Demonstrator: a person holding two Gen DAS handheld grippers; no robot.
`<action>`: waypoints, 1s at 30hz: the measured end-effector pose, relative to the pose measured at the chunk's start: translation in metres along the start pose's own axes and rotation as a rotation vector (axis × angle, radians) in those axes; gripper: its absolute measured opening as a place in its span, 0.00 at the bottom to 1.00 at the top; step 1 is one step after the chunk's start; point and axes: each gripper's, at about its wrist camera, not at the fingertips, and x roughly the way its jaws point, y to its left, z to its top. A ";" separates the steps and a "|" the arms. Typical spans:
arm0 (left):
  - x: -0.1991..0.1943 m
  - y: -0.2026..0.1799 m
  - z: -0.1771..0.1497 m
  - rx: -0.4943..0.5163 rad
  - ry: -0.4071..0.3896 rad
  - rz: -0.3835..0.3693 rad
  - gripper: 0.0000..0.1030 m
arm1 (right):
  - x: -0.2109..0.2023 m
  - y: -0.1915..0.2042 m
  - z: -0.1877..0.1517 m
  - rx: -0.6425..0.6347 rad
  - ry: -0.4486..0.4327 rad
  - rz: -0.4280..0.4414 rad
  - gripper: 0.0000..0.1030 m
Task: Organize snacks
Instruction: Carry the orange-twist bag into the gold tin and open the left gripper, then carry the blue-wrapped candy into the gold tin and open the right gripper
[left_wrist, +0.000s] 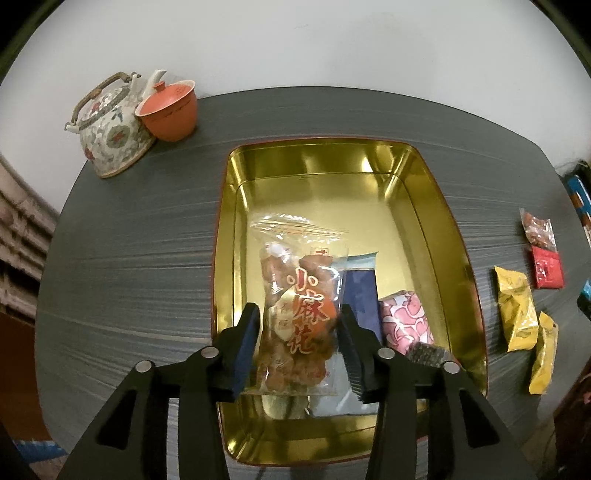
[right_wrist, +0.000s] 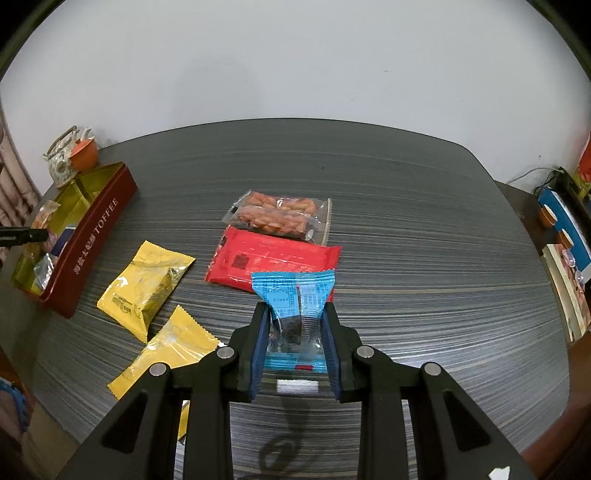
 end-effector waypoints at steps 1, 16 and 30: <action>0.000 0.000 0.000 -0.001 -0.002 0.002 0.50 | -0.001 0.002 0.000 -0.003 -0.002 0.001 0.24; -0.041 0.015 -0.029 -0.045 -0.076 0.033 0.61 | -0.009 0.049 0.018 -0.078 -0.017 0.074 0.24; -0.077 0.039 -0.069 -0.136 -0.144 0.145 0.62 | -0.010 0.150 0.053 -0.213 -0.018 0.249 0.25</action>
